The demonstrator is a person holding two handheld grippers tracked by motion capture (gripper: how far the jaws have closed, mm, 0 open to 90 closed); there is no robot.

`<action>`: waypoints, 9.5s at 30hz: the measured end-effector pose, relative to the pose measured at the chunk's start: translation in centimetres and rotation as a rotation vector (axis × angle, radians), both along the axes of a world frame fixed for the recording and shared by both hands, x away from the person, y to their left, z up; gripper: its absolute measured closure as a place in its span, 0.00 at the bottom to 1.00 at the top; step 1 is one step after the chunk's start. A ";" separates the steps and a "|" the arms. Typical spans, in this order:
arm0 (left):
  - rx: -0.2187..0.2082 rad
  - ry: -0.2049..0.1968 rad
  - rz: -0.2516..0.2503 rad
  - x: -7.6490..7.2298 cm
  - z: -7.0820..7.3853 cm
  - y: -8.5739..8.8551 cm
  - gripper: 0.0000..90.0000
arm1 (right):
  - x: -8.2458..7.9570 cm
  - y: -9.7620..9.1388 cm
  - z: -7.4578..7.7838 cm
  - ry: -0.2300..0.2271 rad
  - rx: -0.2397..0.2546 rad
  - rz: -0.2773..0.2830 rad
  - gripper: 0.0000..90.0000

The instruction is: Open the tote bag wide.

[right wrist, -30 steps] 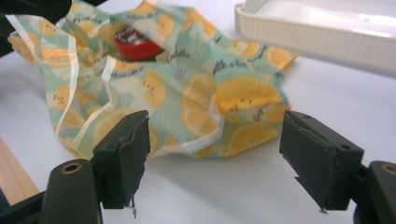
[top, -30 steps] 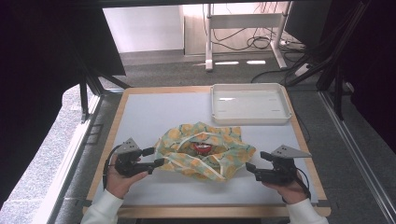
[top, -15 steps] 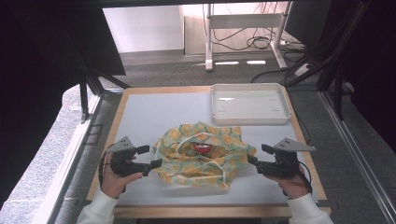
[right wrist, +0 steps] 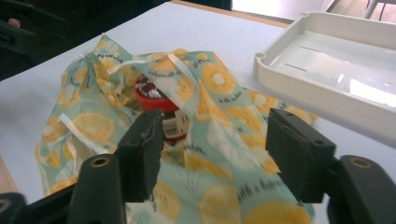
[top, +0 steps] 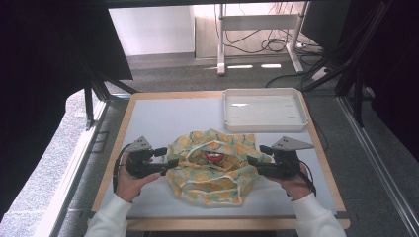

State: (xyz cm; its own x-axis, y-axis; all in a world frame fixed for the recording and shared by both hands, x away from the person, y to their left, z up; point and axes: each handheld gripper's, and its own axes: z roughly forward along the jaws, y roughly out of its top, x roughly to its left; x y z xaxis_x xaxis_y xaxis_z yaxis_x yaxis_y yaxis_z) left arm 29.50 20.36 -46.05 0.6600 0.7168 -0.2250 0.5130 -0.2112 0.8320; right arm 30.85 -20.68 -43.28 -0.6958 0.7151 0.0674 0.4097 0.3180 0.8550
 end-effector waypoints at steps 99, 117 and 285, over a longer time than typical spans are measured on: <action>0.120 0.153 -0.127 6.0 -4.3 -6.2 1.00 | 2.5 5.5 -4.5 0.186 -0.114 0.128 0.98; 0.150 0.169 -0.120 6.9 -4.6 -6.4 1.00 | 2.8 5.2 -5.3 0.208 -0.140 0.114 0.98; 0.155 0.220 -0.203 6.4 -6.2 -7.7 1.00 | 11.3 7.0 -6.8 0.280 -0.203 0.078 0.99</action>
